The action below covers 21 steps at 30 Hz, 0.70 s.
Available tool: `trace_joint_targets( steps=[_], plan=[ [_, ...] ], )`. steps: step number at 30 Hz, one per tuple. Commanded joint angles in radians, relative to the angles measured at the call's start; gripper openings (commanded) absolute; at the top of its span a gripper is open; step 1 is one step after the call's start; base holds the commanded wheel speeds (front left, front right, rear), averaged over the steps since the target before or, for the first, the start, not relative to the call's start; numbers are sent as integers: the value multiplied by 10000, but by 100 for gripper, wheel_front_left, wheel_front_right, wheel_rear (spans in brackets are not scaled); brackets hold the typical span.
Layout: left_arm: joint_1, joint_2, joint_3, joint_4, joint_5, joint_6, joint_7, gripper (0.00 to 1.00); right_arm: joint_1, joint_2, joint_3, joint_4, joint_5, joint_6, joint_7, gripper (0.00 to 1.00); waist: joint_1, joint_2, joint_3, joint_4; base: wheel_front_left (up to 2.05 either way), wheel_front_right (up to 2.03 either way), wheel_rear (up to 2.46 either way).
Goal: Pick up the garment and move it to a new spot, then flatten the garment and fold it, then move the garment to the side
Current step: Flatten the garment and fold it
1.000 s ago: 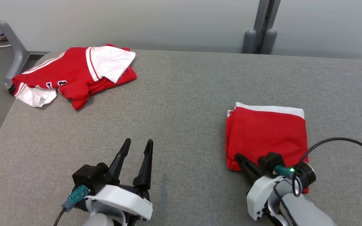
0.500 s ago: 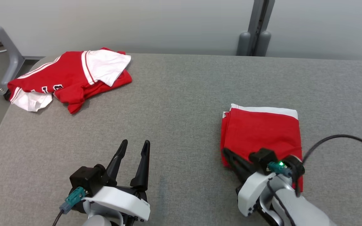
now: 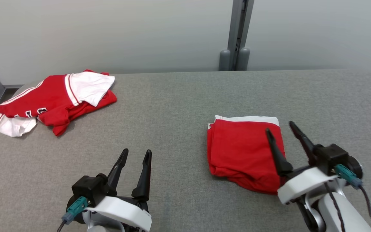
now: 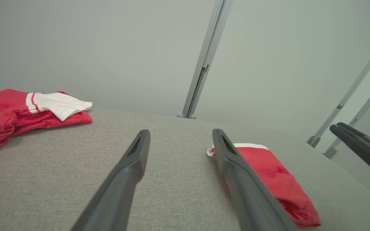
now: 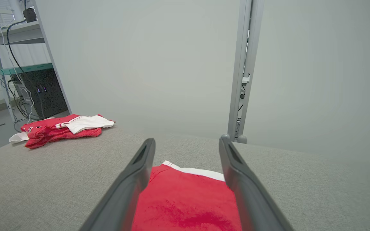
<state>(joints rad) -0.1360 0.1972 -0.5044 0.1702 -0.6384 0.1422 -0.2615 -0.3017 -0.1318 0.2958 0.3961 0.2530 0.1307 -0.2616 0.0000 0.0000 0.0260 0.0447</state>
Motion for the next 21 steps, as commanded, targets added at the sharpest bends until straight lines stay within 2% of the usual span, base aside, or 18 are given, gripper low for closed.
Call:
trace_joint_targets(
  steps=[1,5,11,21],
  plan=[
    [97,-24,46,8,-4,54,-47,100,309,54,-407,-233,-185,1,-50,100,0,0,-114,-133,0,0,0],
    [292,-51,149,96,89,27,-47,100,1164,376,-1753,-876,-760,1,-50,100,0,0,-251,-315,0,0,0],
    [537,-42,449,125,479,111,-48,100,2121,688,-2714,-1701,-1026,1,-50,100,0,0,-320,-548,0,0,0],
    [1508,-343,1584,-95,1418,240,-49,100,2734,791,-2704,-2286,-680,1,75,100,0,0,-402,-875,0,0,0]
  ],
)
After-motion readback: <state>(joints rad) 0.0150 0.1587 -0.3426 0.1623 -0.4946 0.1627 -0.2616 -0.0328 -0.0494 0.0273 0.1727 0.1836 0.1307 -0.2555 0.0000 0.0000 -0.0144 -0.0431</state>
